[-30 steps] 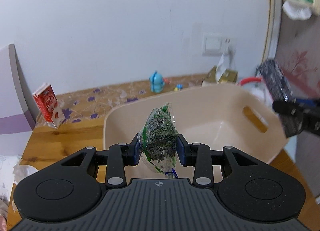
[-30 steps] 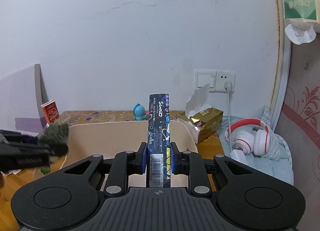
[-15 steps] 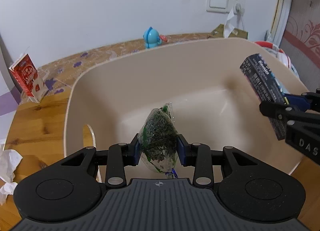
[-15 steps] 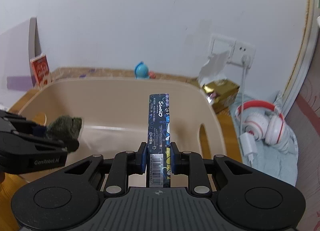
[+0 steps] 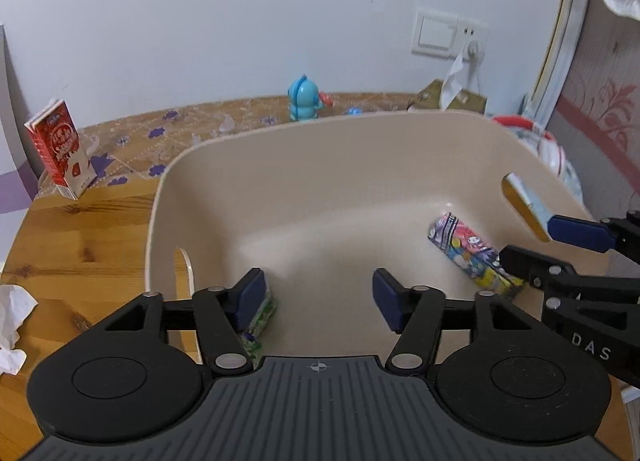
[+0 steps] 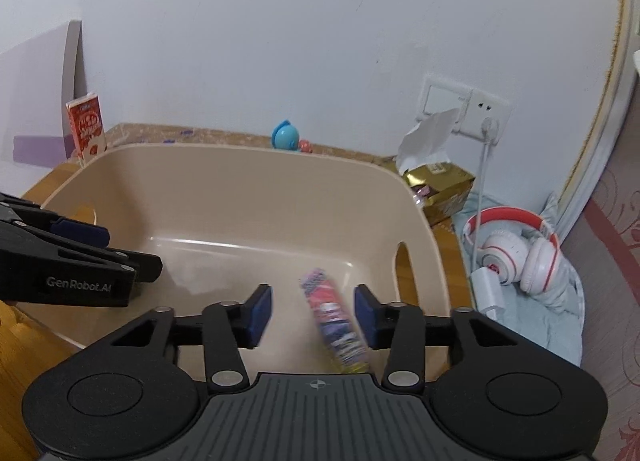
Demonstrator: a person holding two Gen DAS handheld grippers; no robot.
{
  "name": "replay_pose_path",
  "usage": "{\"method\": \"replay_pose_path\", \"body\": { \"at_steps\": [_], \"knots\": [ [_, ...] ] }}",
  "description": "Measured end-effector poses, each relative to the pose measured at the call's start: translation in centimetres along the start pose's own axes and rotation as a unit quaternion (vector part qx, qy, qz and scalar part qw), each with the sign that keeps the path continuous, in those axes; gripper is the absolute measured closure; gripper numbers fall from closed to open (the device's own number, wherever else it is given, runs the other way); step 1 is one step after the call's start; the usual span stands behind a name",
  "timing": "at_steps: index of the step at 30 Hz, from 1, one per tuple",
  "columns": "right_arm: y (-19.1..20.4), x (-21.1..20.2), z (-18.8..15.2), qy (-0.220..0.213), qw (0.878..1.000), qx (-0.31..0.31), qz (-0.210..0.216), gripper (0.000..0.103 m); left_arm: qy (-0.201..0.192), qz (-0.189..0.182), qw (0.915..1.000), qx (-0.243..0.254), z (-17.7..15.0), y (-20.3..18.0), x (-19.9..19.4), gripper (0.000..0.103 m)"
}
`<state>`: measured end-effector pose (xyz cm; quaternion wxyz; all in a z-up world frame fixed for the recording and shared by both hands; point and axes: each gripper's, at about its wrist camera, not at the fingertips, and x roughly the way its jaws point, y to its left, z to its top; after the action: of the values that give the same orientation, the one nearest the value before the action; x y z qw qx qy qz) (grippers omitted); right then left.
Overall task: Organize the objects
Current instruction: 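Withdraw both tools from the basket back toward the remaining items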
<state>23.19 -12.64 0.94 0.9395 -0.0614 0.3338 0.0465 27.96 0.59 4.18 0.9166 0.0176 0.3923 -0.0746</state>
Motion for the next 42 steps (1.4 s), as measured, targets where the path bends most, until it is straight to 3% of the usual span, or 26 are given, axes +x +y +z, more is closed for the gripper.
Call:
{"method": "replay_pose_path", "body": {
  "at_steps": [4,10,13,17,21,27,34,42],
  "knots": [
    [-0.3,-2.2,-0.5,-0.021,1.0,0.01,-0.002,0.032,-0.022,0.016,0.9996,0.012,-0.4,0.0,-2.4,0.031],
    [-0.9,-5.5,-1.5,-0.043,0.999,0.023,-0.003,0.022,-0.049,0.004,0.9986,0.018,-1.3,-0.1,-6.3,0.026],
    [-1.1,-7.2,-2.5,-0.053,0.998,0.024,-0.004,0.009,-0.069,0.002,0.9974,0.022,-1.9,-0.3,-8.4,0.026],
    [-1.1,-9.3,-3.8,-0.058,0.998,0.022,-0.007,0.005,-0.08,-0.016,0.9965,0.022,-2.7,-0.6,-11.0,0.025],
    [-0.9,-11.3,-5.1,-0.059,0.998,0.017,-0.01,0.003,-0.09,-0.023,0.9953,0.028,-3.9,-1.1,-13.1,0.018],
    [0.1,-13.7,-7.0,-0.055,0.998,-0.008,-0.021,0.001,-0.077,-0.042,0.9958,0.025,-6.4,-1.6,-14.4,0.018],
    [1.4,-15.3,-9.0,-0.04,0.999,-0.024,-0.011,0.0,-0.064,-0.033,0.9966,0.041,-10.3,-2.0,-14.2,0.018],
    [2.5,-14.2,-11.4,-0.003,1.0,-0.026,0.001,0.0,-0.035,-0.03,0.9961,0.075,-14.1,-2.2,-12.4,0.018]
  ]
}}
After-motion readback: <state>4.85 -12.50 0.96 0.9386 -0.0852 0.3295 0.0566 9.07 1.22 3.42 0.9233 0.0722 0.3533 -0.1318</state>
